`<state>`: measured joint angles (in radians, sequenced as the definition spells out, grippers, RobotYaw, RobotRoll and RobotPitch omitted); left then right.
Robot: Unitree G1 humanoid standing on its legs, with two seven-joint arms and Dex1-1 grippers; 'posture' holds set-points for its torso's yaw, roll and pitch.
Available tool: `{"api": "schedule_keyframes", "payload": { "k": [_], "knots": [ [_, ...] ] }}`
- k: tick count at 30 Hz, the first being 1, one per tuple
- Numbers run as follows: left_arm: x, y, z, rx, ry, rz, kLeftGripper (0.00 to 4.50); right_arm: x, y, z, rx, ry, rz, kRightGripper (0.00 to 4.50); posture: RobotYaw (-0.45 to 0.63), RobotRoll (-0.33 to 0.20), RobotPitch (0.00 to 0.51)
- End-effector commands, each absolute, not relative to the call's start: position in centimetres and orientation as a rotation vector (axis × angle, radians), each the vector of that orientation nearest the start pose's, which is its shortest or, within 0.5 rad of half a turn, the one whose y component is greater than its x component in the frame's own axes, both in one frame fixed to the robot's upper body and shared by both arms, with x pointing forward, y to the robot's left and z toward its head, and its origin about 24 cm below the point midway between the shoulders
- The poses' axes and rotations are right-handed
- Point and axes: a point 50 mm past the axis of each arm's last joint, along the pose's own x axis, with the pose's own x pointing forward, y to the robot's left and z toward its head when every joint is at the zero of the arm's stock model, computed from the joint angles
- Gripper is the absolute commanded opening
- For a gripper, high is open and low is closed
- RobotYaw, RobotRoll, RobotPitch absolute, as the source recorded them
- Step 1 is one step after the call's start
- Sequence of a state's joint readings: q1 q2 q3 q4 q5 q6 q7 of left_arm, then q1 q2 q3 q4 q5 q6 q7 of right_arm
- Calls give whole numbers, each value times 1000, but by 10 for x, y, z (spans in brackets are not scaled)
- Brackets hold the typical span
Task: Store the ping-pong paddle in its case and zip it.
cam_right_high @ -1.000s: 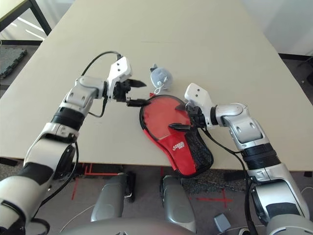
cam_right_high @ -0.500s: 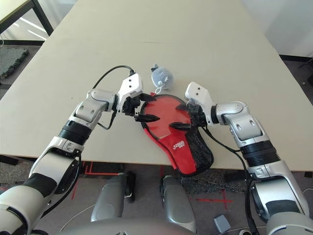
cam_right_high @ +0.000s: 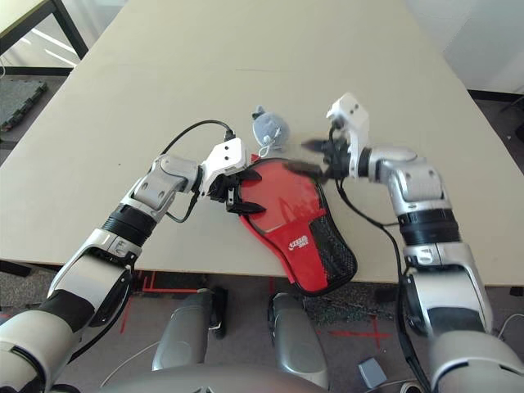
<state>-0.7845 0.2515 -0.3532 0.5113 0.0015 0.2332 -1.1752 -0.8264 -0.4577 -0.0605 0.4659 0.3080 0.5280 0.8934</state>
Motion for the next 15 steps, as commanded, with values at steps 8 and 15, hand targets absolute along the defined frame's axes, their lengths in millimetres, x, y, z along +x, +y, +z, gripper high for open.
{"api": "schedule_keyframes", "payload": {
  "k": [8,15],
  "knots": [
    [325,64,96,445,357,-1448,4468,399,-159,159,2,151,660,4500,170,0,194],
    [321,65,96,433,362,-1448,4468,403,-154,136,-5,227,608,4500,183,0,197]
  ]
}}
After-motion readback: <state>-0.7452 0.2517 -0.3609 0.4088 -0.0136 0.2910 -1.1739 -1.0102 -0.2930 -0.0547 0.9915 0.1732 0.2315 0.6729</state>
